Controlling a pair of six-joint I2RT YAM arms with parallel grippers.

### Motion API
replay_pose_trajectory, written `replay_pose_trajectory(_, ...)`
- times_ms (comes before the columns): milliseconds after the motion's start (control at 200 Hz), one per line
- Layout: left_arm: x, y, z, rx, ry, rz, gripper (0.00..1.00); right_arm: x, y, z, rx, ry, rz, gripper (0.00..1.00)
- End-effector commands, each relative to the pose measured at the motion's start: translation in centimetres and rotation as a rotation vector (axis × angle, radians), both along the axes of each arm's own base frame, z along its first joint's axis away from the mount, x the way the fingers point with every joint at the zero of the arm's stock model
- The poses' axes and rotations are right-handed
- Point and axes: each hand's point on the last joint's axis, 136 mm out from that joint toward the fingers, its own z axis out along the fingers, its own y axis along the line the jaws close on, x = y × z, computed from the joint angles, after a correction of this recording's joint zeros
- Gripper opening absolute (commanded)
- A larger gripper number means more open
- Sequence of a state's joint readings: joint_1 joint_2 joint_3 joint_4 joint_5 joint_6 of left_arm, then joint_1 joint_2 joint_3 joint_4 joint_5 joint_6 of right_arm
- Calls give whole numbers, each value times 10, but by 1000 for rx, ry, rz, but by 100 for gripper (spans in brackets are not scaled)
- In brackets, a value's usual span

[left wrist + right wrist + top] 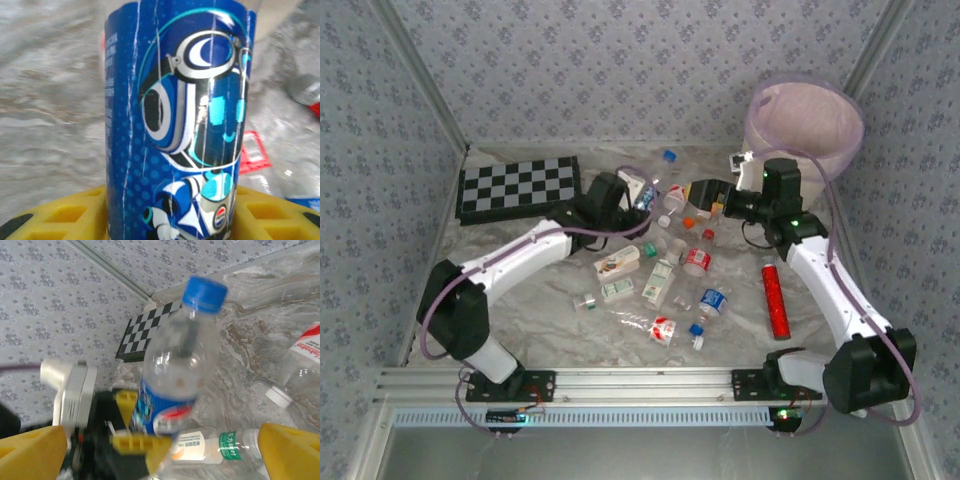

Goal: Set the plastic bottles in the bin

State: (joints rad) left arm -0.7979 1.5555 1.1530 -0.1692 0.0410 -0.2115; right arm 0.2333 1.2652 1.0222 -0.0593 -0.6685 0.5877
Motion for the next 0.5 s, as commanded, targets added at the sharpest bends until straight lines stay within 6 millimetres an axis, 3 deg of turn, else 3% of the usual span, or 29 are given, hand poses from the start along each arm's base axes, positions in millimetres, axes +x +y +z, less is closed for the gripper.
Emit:
replay_pose_trajectory(0, -12, -24, 20, -118, -49, -49, 47, 7, 11, 12, 45, -48, 1, 100)
replay_pose_trajectory(210, -17, -36, 30, -137, -72, -70, 48, 16, 3, -26, -119, 32, -65, 100)
replay_pose_trajectory(360, -15, -39, 28, -142, -76, -67, 49, 18, 3, -34, -120, 60, -77, 100)
replay_pose_trajectory(495, -16, -42, 27, -132, -68, -81, 51, 18, 5, -35, -74, 69, -59, 89)
